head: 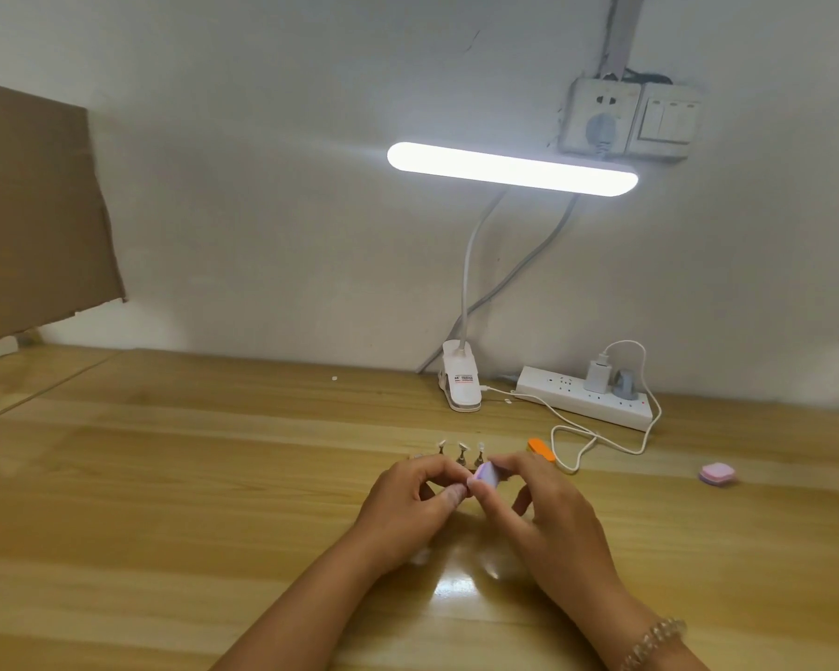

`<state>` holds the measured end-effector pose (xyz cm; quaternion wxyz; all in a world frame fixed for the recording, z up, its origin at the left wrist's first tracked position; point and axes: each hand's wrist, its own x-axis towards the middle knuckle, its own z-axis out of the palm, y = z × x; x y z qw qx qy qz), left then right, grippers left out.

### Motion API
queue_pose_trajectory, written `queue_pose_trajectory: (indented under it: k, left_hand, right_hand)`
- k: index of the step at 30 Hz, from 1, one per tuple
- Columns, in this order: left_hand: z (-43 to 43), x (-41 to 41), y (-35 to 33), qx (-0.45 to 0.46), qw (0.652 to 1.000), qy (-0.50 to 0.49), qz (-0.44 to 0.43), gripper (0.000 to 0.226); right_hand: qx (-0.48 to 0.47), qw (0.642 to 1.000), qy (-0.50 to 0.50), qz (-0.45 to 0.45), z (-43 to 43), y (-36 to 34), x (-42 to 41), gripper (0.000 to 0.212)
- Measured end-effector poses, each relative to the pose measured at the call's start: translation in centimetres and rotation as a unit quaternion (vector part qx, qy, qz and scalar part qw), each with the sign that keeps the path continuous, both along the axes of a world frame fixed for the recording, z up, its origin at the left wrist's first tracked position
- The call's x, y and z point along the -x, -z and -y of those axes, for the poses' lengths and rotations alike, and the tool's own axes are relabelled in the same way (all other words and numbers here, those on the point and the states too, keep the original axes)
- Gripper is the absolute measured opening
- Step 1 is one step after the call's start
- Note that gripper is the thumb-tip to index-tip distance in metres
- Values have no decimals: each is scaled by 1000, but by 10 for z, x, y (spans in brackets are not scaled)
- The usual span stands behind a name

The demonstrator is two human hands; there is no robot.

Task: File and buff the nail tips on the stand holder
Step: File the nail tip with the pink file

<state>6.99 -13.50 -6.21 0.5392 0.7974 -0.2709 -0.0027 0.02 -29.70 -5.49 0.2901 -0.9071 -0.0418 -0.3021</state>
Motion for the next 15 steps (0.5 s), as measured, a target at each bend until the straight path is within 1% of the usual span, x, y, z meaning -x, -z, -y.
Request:
queue_pose_trajectory:
  k: [2, 4, 6, 8, 10, 13, 15]
  left_hand:
    - [0, -1, 1, 7, 1000, 0, -1, 24]
    - [0, -3, 3, 8, 1000, -2, -10, 28]
    - [0, -4, 4, 5, 1000, -5, -12, 28]
    - [0, -3, 4, 7, 1000, -1, -3, 25]
    - [0, -2, 3, 12, 1000, 1, 1, 26]
    - [0, -4, 4, 12, 1000, -2, -13, 29]
    - [0, -5, 4, 12, 1000, -1, -9, 25]
  right_hand:
    - [21, 1000, 8, 12, 0, 1, 1, 29]
    - [49, 998, -22, 10, -6, 0, 5, 34]
    - [39, 999, -37, 2, -7, -1, 5, 35]
    - [10, 1000, -11, 4, -3, -1, 1, 30]
    - [19, 1000, 2, 16, -2, 0, 1, 29]
    - [55, 998, -37, 3, -8, -1, 6, 38]
    - [31, 999, -30, -1, -7, -1, 4, 36]
